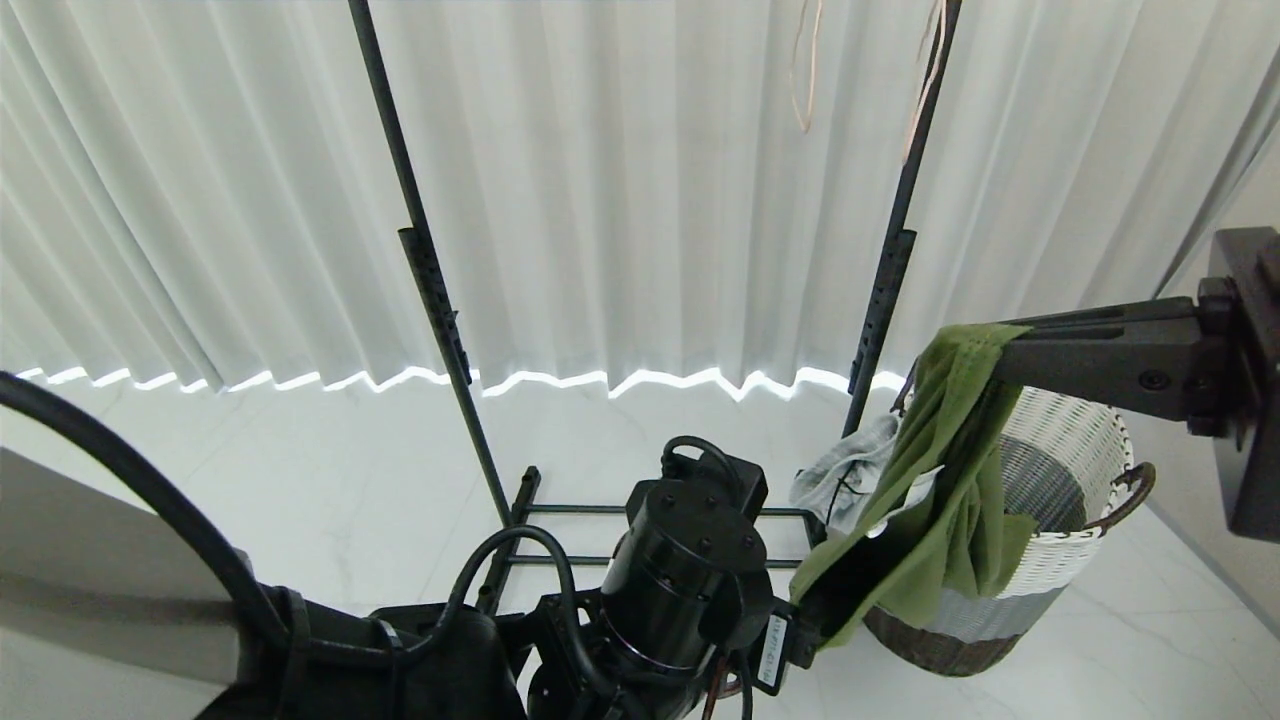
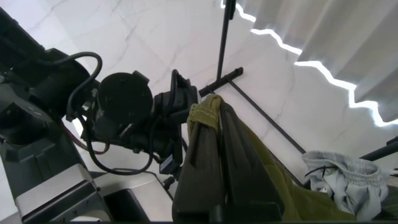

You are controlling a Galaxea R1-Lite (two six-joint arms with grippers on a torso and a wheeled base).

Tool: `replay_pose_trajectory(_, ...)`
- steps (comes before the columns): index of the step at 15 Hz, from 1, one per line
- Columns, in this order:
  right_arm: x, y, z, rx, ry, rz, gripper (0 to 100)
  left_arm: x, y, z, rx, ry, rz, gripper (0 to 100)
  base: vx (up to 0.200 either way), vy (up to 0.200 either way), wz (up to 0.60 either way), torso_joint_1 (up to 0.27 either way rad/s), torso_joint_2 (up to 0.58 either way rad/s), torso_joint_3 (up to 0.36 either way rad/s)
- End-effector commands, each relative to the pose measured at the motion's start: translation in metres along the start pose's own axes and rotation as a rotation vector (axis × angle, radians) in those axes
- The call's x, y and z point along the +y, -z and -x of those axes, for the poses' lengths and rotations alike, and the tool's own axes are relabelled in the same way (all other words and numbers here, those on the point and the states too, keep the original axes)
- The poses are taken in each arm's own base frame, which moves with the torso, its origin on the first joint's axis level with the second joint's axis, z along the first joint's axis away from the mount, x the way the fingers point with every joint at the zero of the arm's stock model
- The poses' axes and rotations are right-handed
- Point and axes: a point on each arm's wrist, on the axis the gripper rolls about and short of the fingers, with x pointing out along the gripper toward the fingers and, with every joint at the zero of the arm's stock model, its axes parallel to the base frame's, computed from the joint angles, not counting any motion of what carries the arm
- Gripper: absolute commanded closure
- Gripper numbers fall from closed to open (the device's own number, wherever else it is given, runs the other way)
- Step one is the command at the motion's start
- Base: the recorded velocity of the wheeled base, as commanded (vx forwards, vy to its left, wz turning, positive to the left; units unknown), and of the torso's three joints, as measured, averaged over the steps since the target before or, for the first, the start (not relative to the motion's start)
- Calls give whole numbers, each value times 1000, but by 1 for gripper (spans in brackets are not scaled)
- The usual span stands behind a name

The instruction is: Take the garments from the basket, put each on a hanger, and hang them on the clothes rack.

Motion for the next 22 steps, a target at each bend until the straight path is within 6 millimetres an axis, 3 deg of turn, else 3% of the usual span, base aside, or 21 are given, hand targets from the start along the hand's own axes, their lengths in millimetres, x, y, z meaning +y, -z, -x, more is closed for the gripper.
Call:
replay_pose_trajectory(1,0,0,1,-1,0,0,100,-1,-1,1,-6,2,0,100,0,0,0,0,0,0)
replay_pose_trajectory(5,-6,19,7,65,40,-9,100,-4,8,11,-15,-40,-103,100,0,0,0,0,0,0)
replay_pose_trajectory(6,-9,24,12,90,66,-15,100,-12,-5,23,-104,-5,-93,100,0,0,0,0,0,0)
replay_pose_trajectory(8,-14,25,19,83,107,-18,100,-24,-34,64,-216,72,-77,100,0,0,0,0,0,0)
replay_pose_trajectory(9,-14,25,20,82,108,-15,100,-26,-37,69,-227,81,-76,100,0,0,0,0,0,0)
replay_pose_trajectory(10,-16,24,26,71,125,31,100,-34,-55,105,-279,144,-74,100,0,0,0,0,0,0)
replay_pose_trajectory(11,-17,22,27,62,132,61,100,-35,-65,125,-302,166,-71,100,0,0,0,0,0,0)
replay_pose_trajectory(13,-18,18,29,44,133,82,100,-29,-78,153,-318,179,-73,100,0,0,0,0,0,0)
replay_pose_trajectory(14,-18,10,30,16,134,97,100,-19,-92,184,-344,178,-84,100,0,0,0,0,0,0)
replay_pose_trajectory(16,-18,0,31,-15,137,124,100,-3,-100,211,-330,137,-90,100,0,0,0,0,0,0)
replay_pose_trajectory(19,-19,-18,30,-65,148,139,100,20,-110,227,-333,-59,-104,100,0,0,0,0,0,0)
replay_pose_trajectory(20,-20,-26,31,-91,151,145,100,30,-123,231,-374,-186,-130,100,0,0,0,0,0,0)
replay_pose_trajectory(22,-20,-39,34,-129,185,177,100,40,-152,246,-464,-260,-127,100,0,0,0,0,0,0)
